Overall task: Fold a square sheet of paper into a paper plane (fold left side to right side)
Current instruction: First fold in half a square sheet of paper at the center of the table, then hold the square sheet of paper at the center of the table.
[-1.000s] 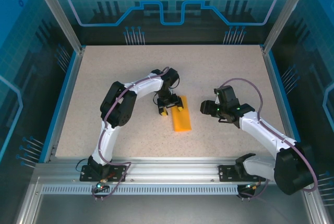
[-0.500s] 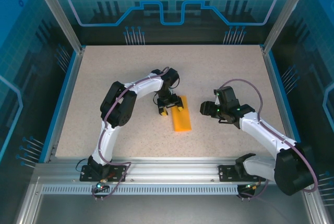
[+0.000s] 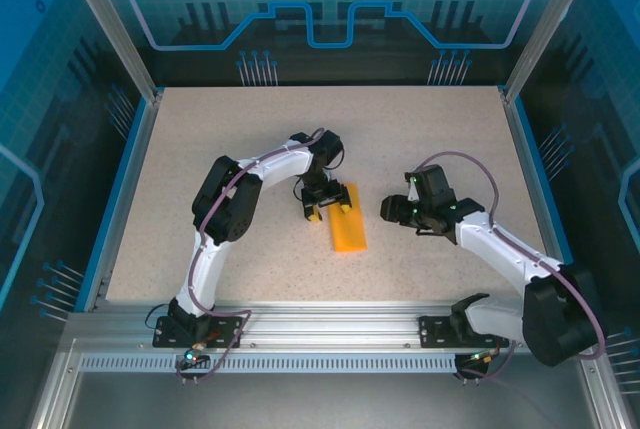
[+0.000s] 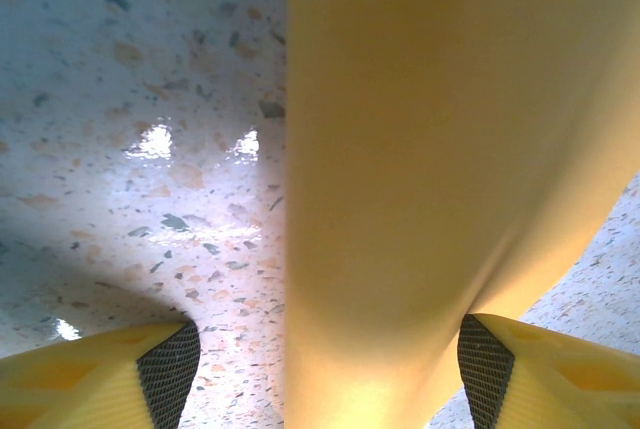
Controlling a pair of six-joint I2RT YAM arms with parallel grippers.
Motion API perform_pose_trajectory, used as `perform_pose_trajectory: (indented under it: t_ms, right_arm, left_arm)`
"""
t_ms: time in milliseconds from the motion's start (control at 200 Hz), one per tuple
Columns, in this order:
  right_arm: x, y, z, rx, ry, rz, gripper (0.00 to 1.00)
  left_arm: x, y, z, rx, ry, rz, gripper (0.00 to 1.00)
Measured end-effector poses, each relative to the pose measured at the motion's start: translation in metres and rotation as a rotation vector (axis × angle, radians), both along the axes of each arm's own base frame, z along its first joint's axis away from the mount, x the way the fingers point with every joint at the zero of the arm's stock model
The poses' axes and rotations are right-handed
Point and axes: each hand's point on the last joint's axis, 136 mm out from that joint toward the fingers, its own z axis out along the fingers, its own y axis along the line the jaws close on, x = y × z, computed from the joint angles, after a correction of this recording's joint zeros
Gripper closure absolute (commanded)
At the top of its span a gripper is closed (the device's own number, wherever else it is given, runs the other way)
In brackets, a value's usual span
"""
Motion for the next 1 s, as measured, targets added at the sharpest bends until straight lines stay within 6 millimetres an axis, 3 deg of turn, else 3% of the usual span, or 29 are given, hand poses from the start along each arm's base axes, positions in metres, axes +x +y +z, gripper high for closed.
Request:
perform_pose_trajectory:
  t_ms: [745,855,1000]
  right_arm:
    - [-0.003,0.017,-0.013,0.020,0.039,0.056,0.53]
    - [-0.004,0.023,-0.016,0.030,0.048,0.069,0.57]
    - [-0.004,0.033,-0.021,0.062,0.071,0.085,0.74]
  left_arm:
    - [0.000,0.000,0.000,0.000,0.000,-0.005,0.27]
    - [0.000,0.000,0.000,0.000,0.000,-0.005,0.27]
    - [0.000,0.000,0.000,0.000,0.000,-0.005,0.27]
